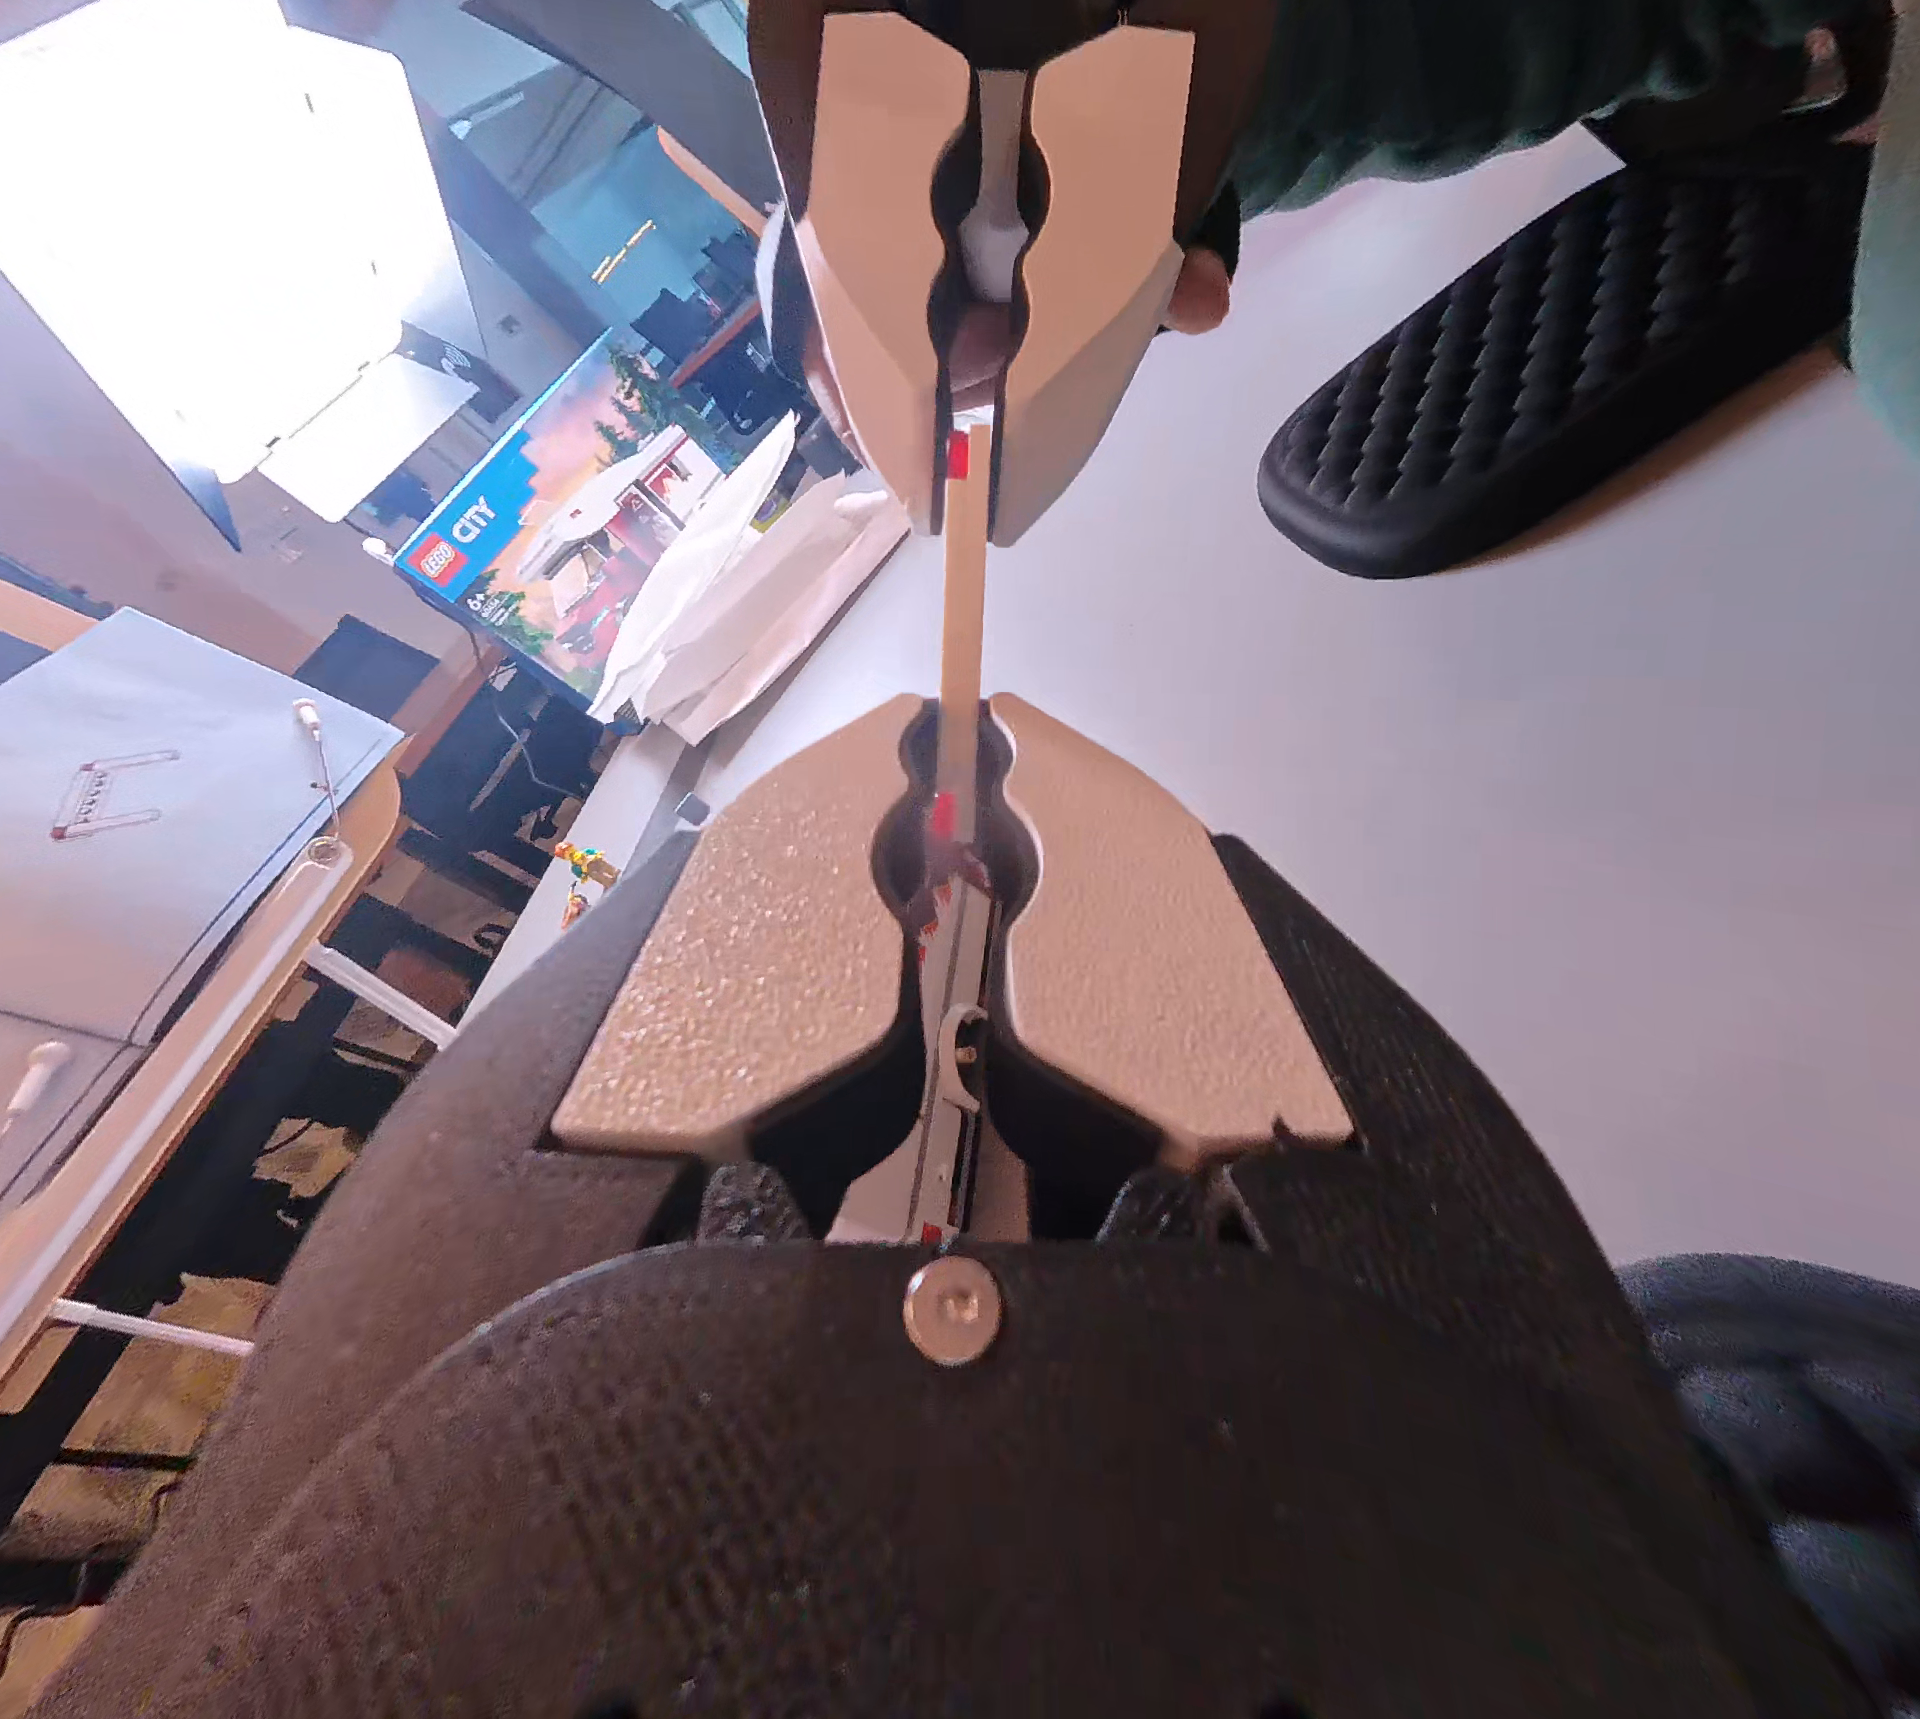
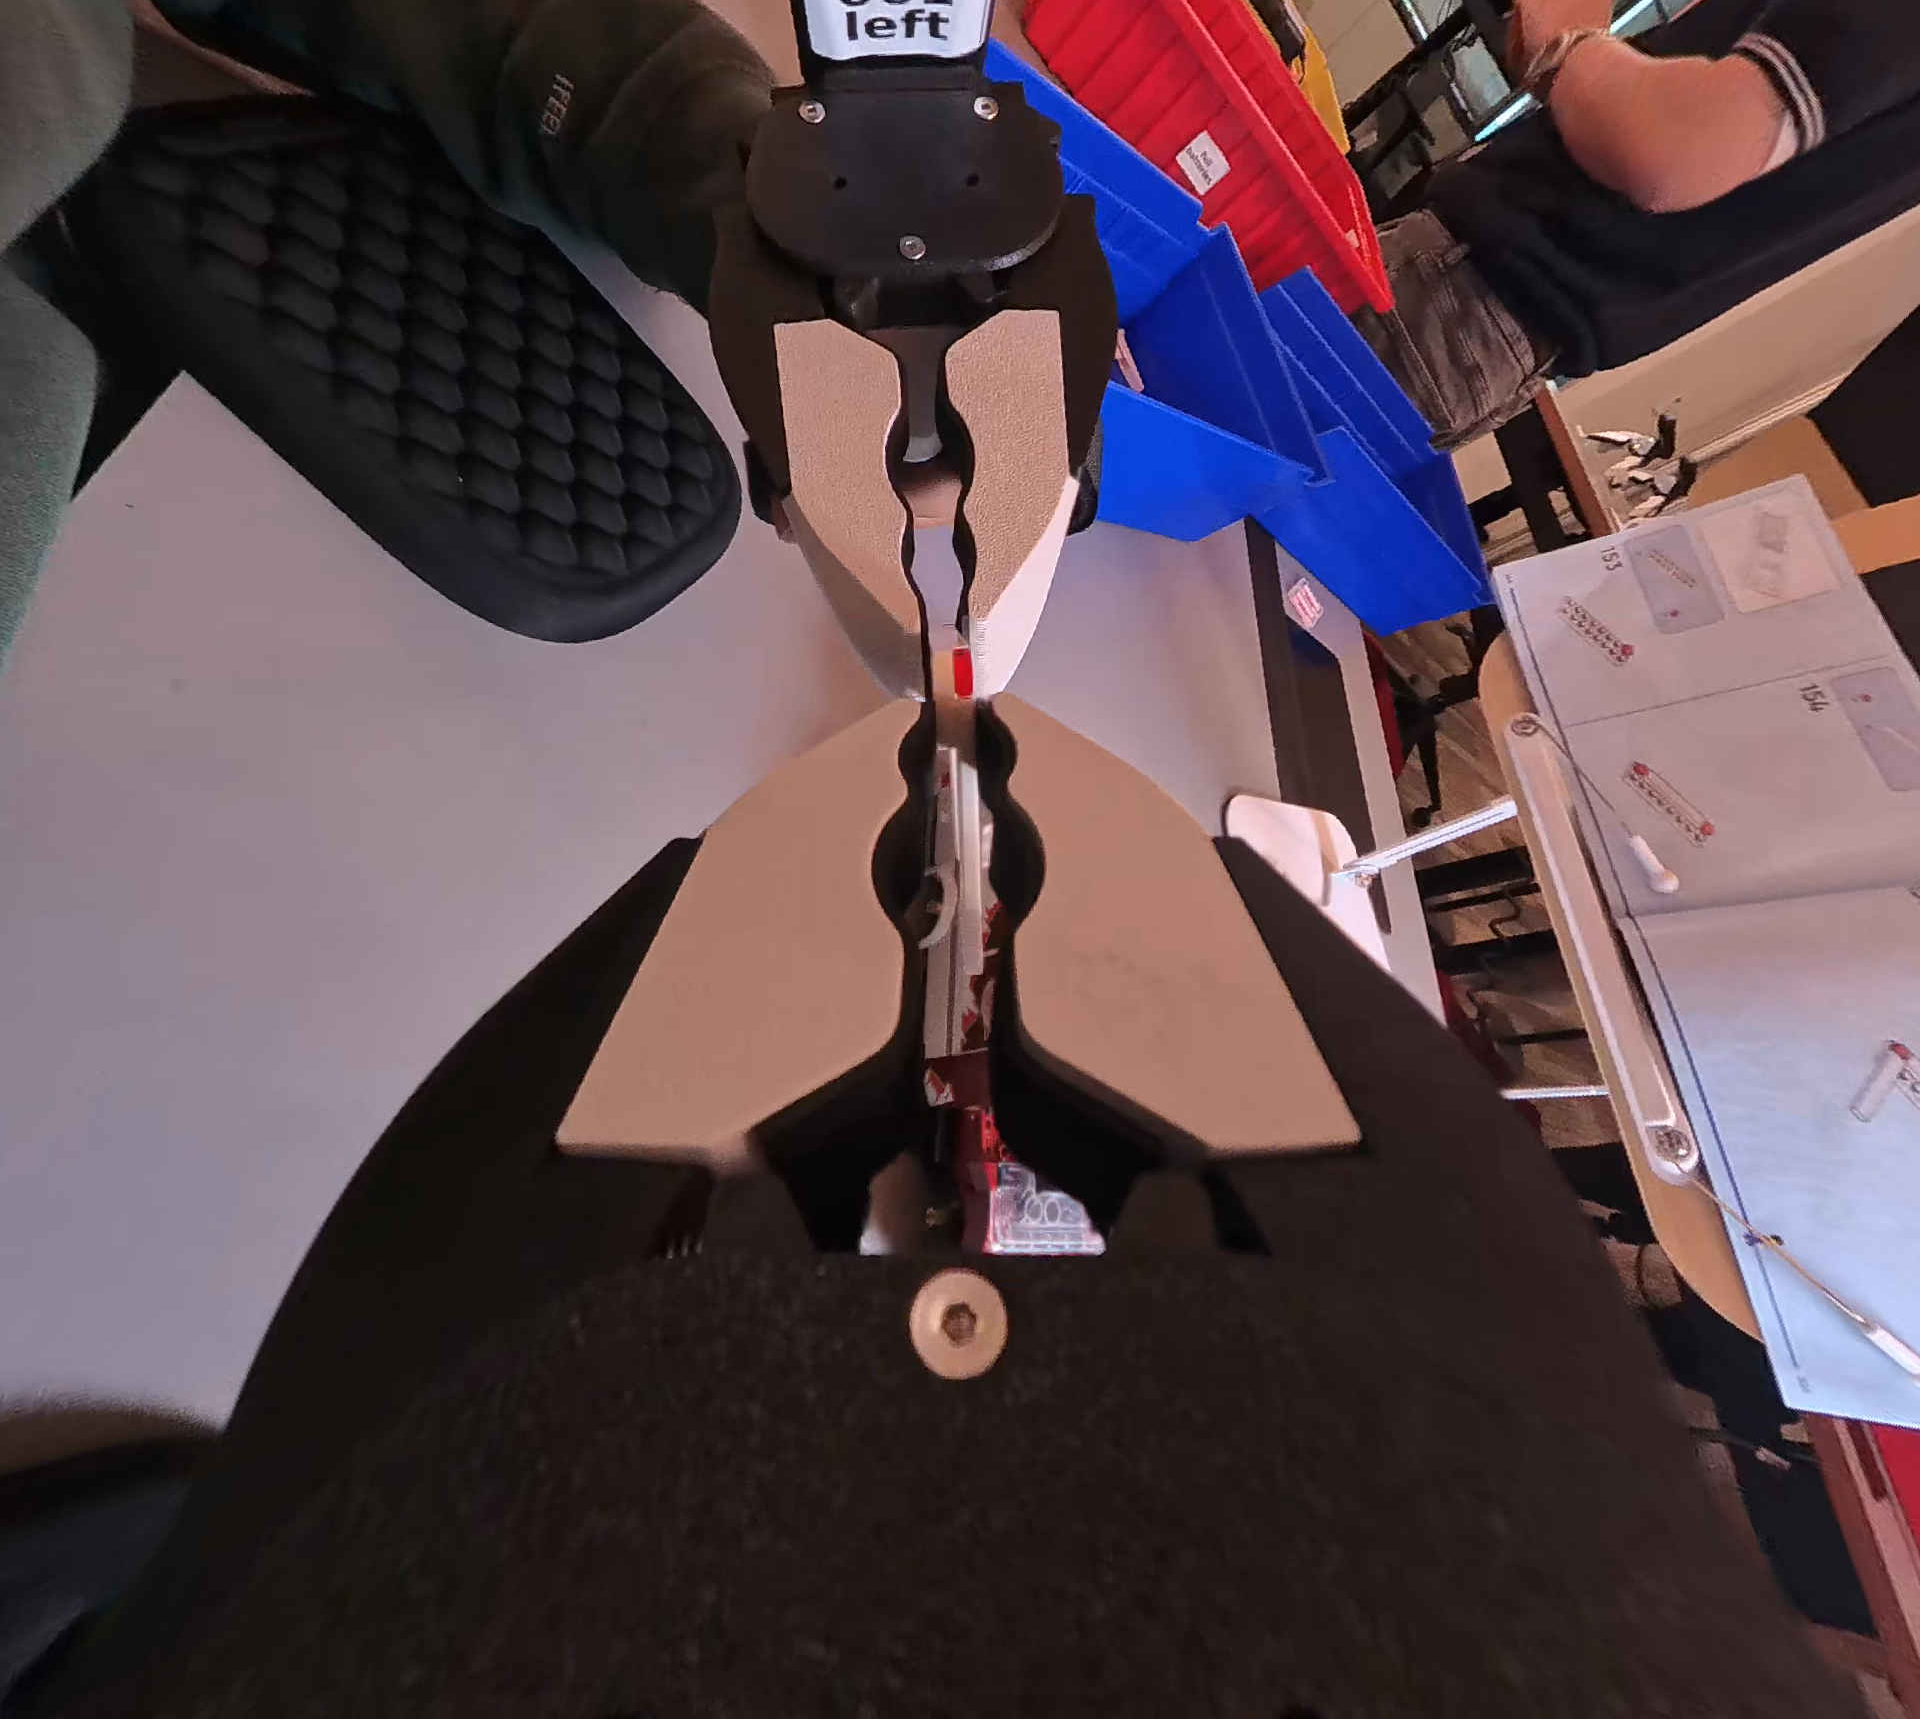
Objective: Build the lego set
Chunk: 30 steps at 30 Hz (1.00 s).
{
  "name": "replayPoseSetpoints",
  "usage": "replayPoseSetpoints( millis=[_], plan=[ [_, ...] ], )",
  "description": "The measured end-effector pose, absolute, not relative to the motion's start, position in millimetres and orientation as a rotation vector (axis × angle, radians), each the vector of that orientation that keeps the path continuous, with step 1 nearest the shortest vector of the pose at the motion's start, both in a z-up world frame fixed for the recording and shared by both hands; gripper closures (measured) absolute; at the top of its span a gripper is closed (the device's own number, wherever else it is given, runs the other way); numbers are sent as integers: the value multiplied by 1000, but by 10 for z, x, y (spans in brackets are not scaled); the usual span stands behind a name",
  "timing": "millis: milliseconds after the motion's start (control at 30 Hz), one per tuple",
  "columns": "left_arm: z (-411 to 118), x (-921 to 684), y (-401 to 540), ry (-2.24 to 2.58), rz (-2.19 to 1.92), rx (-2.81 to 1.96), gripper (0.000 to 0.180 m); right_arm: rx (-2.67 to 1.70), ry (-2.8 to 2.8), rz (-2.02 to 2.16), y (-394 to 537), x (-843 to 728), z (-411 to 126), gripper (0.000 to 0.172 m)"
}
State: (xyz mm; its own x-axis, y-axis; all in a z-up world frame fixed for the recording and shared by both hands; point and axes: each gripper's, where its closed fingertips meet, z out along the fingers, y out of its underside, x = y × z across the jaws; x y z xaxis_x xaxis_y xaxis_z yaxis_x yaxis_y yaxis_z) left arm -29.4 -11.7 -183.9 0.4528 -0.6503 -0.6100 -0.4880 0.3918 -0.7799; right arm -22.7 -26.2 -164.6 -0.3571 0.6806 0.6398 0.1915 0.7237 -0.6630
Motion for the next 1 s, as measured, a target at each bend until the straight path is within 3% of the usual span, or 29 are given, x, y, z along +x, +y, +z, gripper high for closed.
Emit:
replayPoseSetpoints(
  millis=[767,900,1000],
  plan=[
    [-2062,-256,-175,1264,-233,-1313,174,-642,-1990,498,-327,-214,-1815,165],
    [-1908,-310,-140,1156,-267,-1254,174,-694,-1856,609,-244,-170,-1570,134],
    [-1748,-345,-173,1072,-364,-1205,174,-742,-1655,737,-31,-62,-1447,130]
  ],
)
